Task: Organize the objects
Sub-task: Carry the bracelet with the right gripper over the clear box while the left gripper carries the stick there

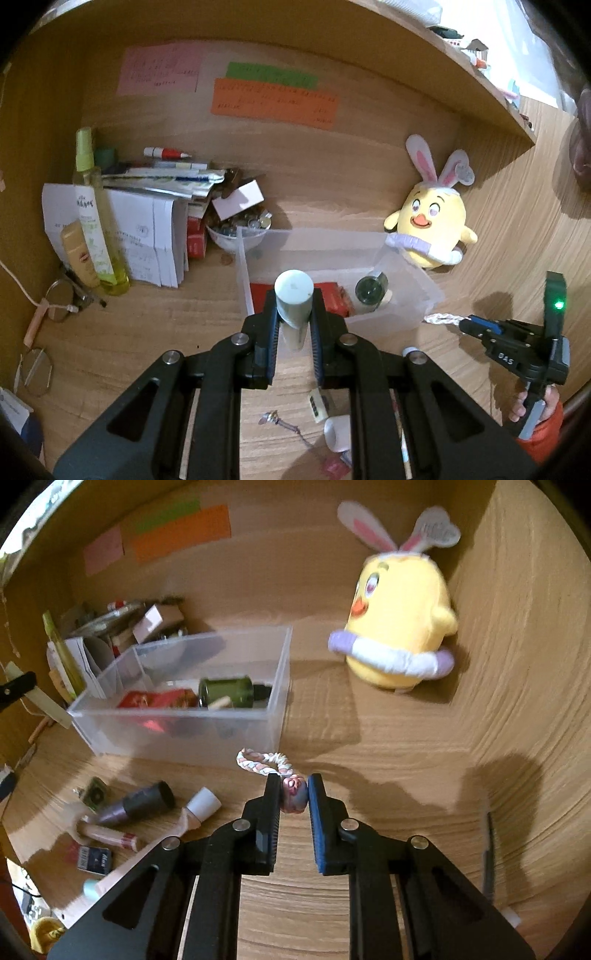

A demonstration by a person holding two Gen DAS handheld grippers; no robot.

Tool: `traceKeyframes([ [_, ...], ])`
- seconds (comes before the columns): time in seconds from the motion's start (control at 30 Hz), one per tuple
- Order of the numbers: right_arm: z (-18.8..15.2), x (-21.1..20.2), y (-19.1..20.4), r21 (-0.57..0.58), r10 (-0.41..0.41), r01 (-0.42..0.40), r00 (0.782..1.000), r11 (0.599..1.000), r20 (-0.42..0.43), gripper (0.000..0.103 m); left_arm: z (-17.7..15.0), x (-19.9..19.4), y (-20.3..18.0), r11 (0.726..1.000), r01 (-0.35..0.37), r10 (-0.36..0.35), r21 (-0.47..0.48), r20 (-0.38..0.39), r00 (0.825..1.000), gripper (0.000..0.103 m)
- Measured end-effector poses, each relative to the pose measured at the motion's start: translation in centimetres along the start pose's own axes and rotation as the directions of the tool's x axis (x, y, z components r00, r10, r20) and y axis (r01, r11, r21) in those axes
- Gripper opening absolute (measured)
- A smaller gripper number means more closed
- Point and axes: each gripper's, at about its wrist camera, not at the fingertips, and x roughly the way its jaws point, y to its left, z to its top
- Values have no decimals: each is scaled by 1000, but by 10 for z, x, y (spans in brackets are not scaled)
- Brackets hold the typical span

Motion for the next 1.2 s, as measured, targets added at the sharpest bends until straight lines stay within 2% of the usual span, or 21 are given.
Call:
traceKeyframes([
  [0.27,15,-36,3,-7,11,-10,995,1000,104,14,9,8,0,999,25,-25,-28,4,1000,15],
  [0.6,46,-45,23,-43,56,-49,980,998,191,14,26,18,-1,999,14,-14,-32,12,1000,15],
  [0.87,68,-27,31,-45,90,-82,976,996,200,14,38,31,-4,1000,-3,3,-18,12,1000,15],
  [1.2,84,12,38,-34,65,-60,985,998,159,14,34,66,-2,1000,-24,23,-15,-60,998,15],
])
